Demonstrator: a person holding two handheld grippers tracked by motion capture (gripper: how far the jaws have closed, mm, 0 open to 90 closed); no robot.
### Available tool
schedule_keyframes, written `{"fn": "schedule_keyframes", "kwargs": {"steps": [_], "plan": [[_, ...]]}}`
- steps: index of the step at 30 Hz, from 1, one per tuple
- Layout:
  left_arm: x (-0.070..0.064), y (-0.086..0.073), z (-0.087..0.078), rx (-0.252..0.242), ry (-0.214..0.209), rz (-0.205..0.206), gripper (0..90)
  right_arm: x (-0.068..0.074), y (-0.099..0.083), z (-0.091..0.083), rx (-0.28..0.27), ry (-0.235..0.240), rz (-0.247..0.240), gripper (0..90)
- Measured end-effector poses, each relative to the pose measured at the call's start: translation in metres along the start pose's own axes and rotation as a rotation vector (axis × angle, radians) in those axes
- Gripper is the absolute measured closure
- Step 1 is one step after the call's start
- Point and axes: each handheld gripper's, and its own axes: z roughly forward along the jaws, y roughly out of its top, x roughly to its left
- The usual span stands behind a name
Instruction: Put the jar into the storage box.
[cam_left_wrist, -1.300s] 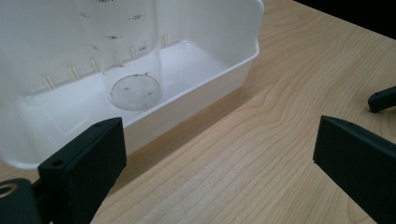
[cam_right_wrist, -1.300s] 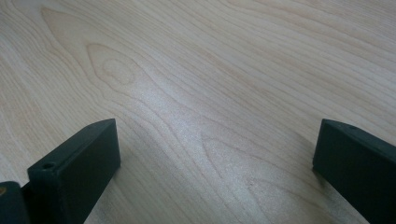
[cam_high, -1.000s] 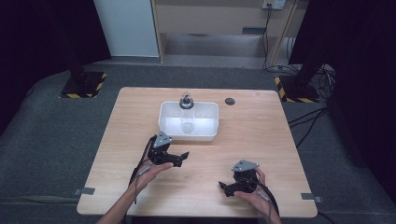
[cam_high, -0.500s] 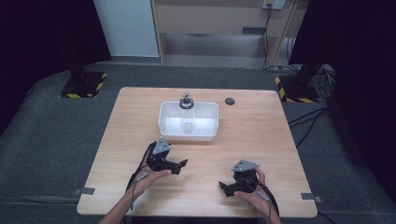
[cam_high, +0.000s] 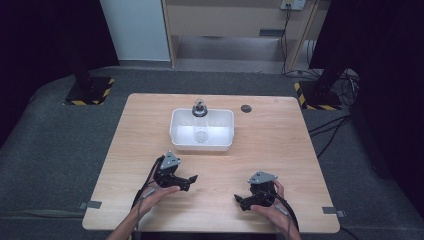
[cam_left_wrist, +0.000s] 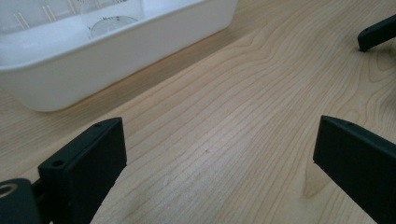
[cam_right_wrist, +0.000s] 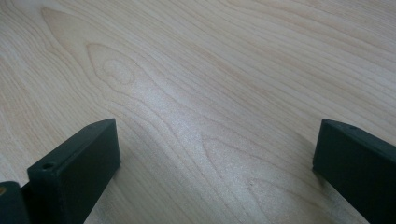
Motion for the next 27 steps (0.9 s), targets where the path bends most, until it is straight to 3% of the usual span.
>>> {"fn": "schedule_keyframes", "kwargs": {"steps": [27], "plan": [[-0.009,-0.019,-0.005,0.056,-0.016,0.025,1.4,0.0,0.0,0.0,0.0,0.0,0.0,0.7]]}}
